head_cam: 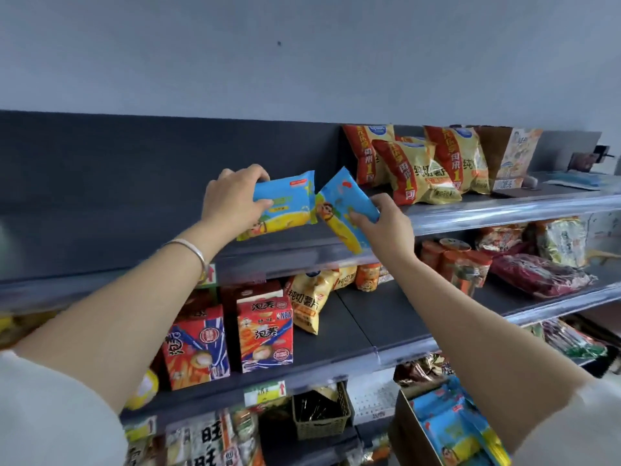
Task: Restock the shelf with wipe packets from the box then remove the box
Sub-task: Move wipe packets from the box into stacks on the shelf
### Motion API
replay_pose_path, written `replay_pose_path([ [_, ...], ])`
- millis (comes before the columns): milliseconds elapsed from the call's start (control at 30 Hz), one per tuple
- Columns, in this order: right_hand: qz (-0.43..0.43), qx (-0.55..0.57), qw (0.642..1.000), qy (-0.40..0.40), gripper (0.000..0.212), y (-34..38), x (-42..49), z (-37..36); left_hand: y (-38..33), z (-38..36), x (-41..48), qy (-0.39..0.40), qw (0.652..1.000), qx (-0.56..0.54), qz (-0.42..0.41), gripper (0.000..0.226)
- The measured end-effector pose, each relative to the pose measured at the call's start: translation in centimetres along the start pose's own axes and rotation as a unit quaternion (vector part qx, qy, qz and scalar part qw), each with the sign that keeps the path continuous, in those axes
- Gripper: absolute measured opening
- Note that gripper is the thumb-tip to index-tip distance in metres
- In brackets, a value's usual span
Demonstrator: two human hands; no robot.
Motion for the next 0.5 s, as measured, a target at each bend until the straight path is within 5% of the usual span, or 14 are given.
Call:
replay_pose_path([
  [500, 0.149, -0.082, 0.982, 0.080, 0.032, 19.2, 1.8, -21.1, 25.6, 4.0, 4.8, 0.025, 0.987, 0.131, 0.084, 0.020],
])
Point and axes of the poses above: each hand's wrist, its own x-axis towards the middle knuckle, its own z-axis out of the back of the hand, y = z × x, the point moved 9 cm from there along x, towards the middle knuckle, and after that the axes turned 12 degrees about -y, right-handed, at the moved point
